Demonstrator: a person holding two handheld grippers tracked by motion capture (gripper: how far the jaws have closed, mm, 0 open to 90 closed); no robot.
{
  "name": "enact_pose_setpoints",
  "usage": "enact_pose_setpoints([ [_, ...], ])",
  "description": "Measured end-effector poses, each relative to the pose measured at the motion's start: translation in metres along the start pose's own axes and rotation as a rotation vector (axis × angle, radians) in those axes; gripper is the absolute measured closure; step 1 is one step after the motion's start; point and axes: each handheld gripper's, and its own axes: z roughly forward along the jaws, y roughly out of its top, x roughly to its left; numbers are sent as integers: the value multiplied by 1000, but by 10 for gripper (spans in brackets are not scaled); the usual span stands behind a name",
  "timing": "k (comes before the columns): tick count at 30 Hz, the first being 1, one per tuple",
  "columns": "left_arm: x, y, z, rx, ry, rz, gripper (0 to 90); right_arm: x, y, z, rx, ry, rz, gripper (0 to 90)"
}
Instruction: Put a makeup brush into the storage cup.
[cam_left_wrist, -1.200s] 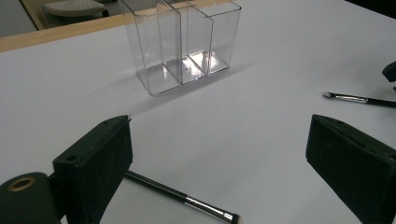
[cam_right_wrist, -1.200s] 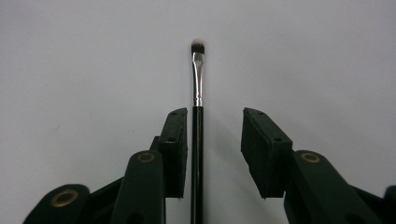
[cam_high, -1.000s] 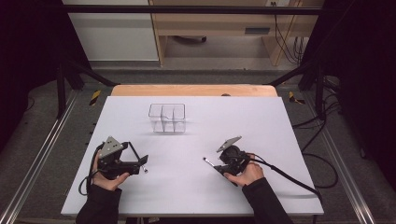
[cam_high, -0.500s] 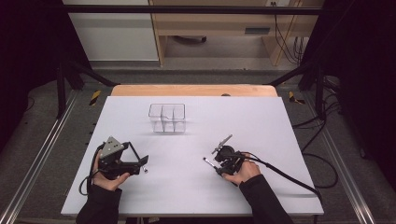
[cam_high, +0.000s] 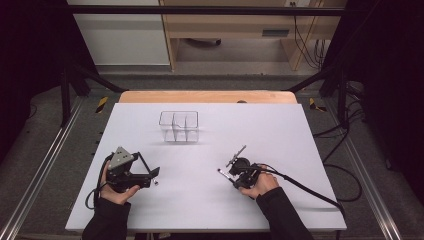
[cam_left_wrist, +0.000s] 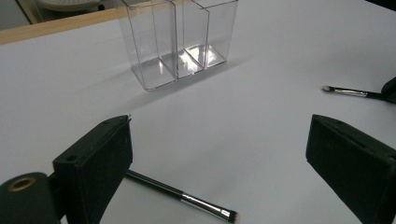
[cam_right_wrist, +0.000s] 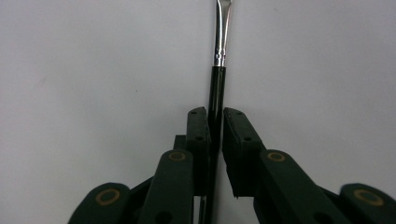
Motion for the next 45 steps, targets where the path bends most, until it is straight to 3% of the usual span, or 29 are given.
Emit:
enact_pose_setpoints([
  [11, 0, 0, 1, 3, -1, 1, 64, 1, 0, -1, 1, 1, 7, 844],
  [21, -1, 0, 1, 2, -4, -2, 64, 2, -2, -9, -61, 9, 19, 844],
  [40, -8, 1, 3, 2, -19, 2, 64, 2, -11, -35, -325, 20, 36, 844],
  [45, -11, 2, 4, -1, -26, 3, 64, 0, -14, -38, -368, 44, 50, 844],
])
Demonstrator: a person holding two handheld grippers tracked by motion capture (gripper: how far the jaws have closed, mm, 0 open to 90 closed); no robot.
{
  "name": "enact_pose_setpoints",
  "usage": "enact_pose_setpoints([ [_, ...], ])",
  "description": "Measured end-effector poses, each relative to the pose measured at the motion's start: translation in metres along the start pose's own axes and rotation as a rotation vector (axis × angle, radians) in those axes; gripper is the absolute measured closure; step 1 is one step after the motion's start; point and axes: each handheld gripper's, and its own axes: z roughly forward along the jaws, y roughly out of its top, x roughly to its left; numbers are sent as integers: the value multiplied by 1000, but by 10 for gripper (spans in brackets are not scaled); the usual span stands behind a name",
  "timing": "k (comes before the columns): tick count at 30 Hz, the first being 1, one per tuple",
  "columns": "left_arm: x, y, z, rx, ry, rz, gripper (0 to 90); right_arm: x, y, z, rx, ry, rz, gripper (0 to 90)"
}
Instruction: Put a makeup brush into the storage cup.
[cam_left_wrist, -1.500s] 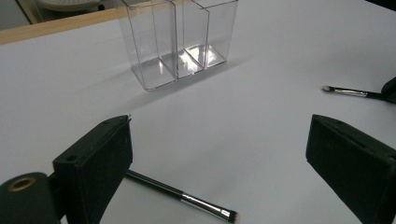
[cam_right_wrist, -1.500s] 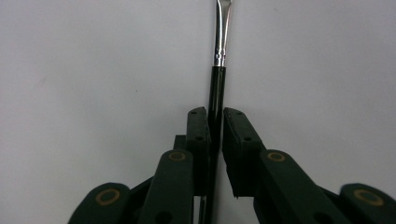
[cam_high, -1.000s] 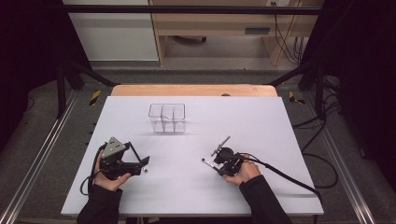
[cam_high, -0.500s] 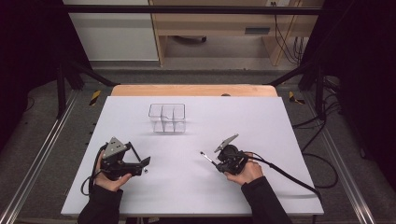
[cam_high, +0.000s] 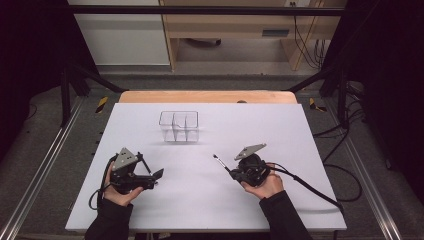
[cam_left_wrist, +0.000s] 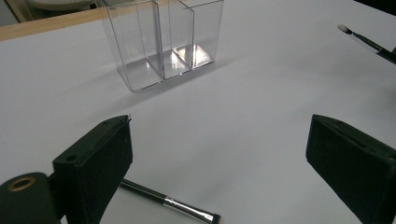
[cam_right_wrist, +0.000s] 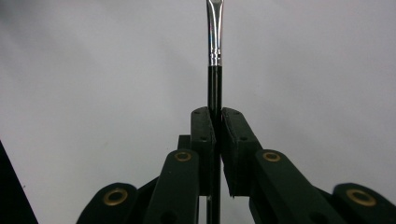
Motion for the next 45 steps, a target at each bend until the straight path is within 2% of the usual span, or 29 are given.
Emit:
enact_pose_setpoints([
  [6, -4, 1, 1, -4, -10, -1, 64, -5, -5, -3, -42, -3, 24, 844],
  [16, -12, 3, 3, -22, -37, -18, 67, -8, -9, -12, -163, 2, 39, 844],
  [29, -22, 6, 6, -40, -55, -38, 68, -7, -11, -15, -234, 15, 45, 844],
  [45, -24, 19, 2, -93, -72, -65, 81, -6, -9, -19, -331, 31, 58, 844],
])
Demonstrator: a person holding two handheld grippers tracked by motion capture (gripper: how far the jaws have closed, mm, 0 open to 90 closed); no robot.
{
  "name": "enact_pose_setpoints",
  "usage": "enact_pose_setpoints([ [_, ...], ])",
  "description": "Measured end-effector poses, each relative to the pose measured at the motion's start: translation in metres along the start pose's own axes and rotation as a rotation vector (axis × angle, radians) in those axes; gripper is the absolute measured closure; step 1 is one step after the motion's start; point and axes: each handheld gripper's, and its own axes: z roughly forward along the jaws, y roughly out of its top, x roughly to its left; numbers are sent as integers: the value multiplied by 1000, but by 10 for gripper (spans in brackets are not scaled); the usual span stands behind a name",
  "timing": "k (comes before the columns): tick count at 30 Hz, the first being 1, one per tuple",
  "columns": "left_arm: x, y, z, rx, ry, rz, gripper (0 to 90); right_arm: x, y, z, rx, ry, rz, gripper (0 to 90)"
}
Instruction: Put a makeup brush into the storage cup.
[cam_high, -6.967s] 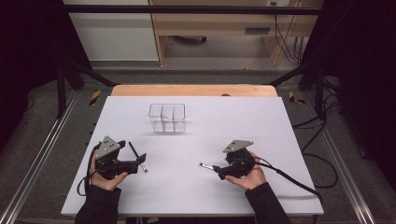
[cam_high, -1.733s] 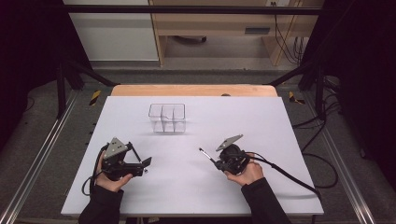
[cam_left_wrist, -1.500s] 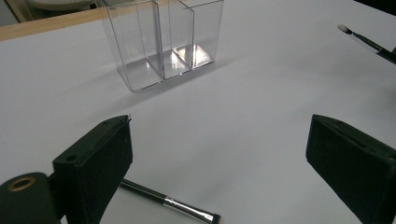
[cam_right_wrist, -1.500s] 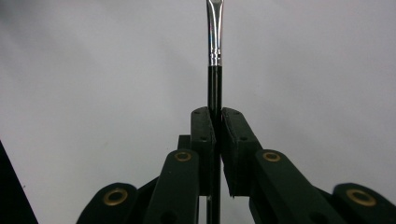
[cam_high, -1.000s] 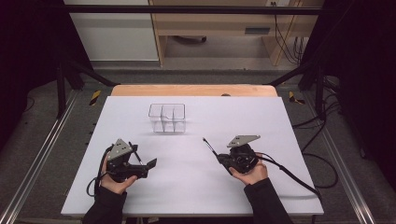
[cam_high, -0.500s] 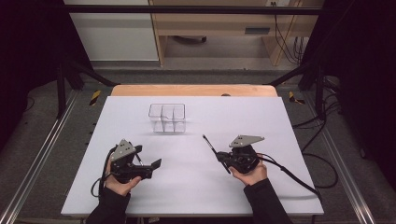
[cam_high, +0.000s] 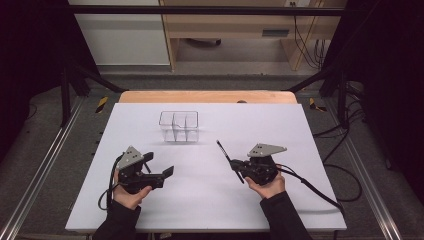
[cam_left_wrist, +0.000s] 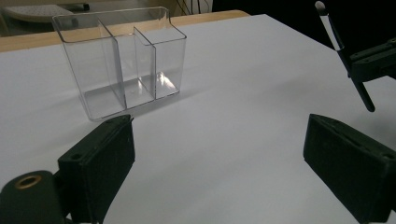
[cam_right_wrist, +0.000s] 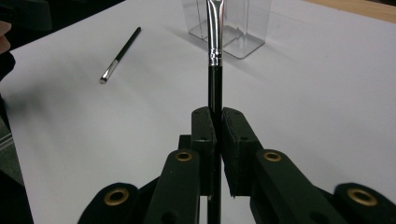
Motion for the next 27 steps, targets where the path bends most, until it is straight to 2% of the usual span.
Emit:
enact_pose_setpoints([
  [8, -5, 10, 2, -29, -18, -8, 83, 1, 2, -3, -42, 6, 3, 844],
  [18, -12, 28, 8, -78, -52, -17, 86, 0, 3, -6, -66, 7, 7, 844],
  [27, -22, 37, 16, -100, -81, -14, 88, 1, 3, -7, -83, 14, 10, 844],
])
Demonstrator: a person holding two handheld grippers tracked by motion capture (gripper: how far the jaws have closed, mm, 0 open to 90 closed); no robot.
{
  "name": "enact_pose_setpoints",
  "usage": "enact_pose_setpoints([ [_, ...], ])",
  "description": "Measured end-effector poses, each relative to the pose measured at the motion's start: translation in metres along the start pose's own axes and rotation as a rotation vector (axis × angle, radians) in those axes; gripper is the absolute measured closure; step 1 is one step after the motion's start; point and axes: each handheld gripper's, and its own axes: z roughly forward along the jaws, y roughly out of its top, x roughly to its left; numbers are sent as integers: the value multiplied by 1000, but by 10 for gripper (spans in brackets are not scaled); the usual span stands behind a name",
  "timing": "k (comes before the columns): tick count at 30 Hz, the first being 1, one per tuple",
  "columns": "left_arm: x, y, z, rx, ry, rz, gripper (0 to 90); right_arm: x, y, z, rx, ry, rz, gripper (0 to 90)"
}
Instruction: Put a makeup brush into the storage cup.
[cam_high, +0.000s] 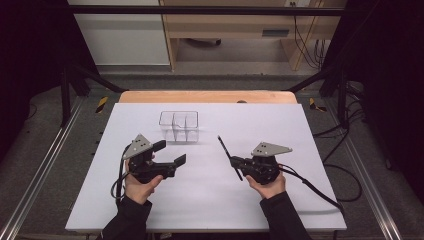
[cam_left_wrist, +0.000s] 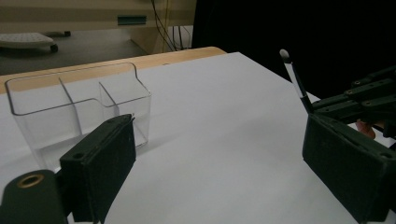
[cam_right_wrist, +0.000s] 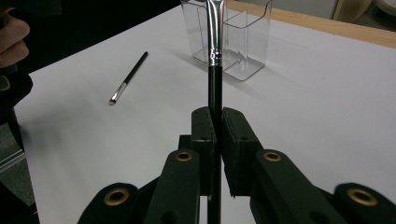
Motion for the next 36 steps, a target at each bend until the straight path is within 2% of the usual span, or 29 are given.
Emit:
enact_pose_setpoints([
  [10, -13, 4, 15, -15, -40, -6, 89, 1, 0, 0, -14, 4, 1, 844],
  [19, -18, 3, 25, -24, -63, -23, 92, 2, 0, -1, -26, 3, 0, 844],
  [36, -34, 1, 51, -51, -121, -81, 116, 3, 0, -1, -42, 5, 3, 844],
])
